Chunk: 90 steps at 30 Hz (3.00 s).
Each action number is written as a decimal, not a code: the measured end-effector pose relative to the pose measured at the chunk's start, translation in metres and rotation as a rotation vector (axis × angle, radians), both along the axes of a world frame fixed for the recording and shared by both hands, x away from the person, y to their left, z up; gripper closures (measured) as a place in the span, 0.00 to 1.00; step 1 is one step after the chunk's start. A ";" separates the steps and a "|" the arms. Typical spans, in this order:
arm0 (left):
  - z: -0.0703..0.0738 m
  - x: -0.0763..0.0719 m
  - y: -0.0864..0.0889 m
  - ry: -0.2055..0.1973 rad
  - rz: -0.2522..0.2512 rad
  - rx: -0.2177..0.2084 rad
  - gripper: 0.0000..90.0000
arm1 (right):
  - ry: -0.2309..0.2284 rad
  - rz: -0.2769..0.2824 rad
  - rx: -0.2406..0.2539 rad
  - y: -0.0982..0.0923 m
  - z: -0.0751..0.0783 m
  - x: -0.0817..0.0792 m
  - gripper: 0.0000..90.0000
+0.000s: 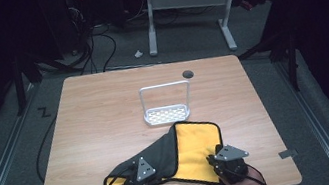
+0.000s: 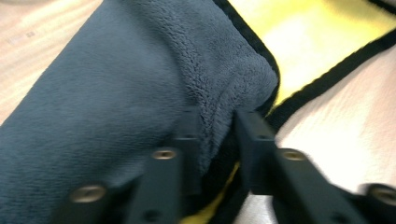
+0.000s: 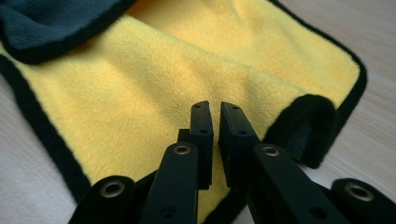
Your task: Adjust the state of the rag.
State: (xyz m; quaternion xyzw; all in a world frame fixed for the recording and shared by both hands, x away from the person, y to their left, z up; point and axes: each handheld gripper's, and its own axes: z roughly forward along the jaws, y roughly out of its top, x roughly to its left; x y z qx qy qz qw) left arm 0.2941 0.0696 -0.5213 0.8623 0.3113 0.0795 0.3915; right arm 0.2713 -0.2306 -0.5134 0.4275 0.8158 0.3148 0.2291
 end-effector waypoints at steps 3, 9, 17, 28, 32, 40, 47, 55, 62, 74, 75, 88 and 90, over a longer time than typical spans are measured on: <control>0.010 0.003 0.010 0.017 0.013 -0.077 0.90 | 0.030 -0.004 -0.014 -0.003 -0.005 0.003 0.94; 0.036 0.033 0.042 -0.016 0.117 -0.167 0.89 | 0.053 -0.021 0.005 -0.021 -0.008 -0.010 0.95; 0.017 0.110 0.096 0.040 0.362 -0.131 0.87 | 0.066 -0.032 0.014 -0.035 -0.007 -0.019 0.95; 0.024 0.074 0.110 0.019 0.355 -0.164 0.65 | 0.026 -0.079 0.068 -0.048 0.005 -0.030 0.95; 0.014 0.040 0.096 0.060 0.276 -0.142 0.65 | 0.008 -0.074 0.060 -0.042 0.009 -0.016 0.95; -0.006 0.015 0.079 0.077 0.213 -0.070 0.67 | -0.012 -0.129 0.054 -0.045 0.014 0.033 0.99; -0.006 0.008 0.080 0.053 0.202 -0.045 0.83 | 0.073 -0.139 0.005 -0.047 -0.006 0.071 1.00; -0.007 -0.007 0.068 0.068 0.117 -0.059 0.83 | 0.050 -0.197 -0.019 -0.066 -0.007 0.066 1.00; -0.008 -0.012 0.048 0.053 0.053 -0.068 0.79 | 0.039 -0.267 -0.043 -0.085 -0.007 0.068 1.00; -0.006 -0.011 0.048 0.046 0.039 -0.089 0.63 | 0.009 -0.260 0.021 -0.084 -0.003 0.046 0.93; -0.006 -0.010 0.048 0.058 0.031 -0.095 0.62 | 0.015 -0.252 0.039 -0.081 -0.002 0.045 0.92; -0.003 0.007 0.057 0.018 0.106 -0.106 0.59 | -0.018 -0.163 0.052 -0.052 0.001 0.029 0.82; -0.003 0.020 0.062 -0.001 0.138 -0.103 0.59 | -0.022 -0.138 0.048 -0.044 0.002 0.026 0.81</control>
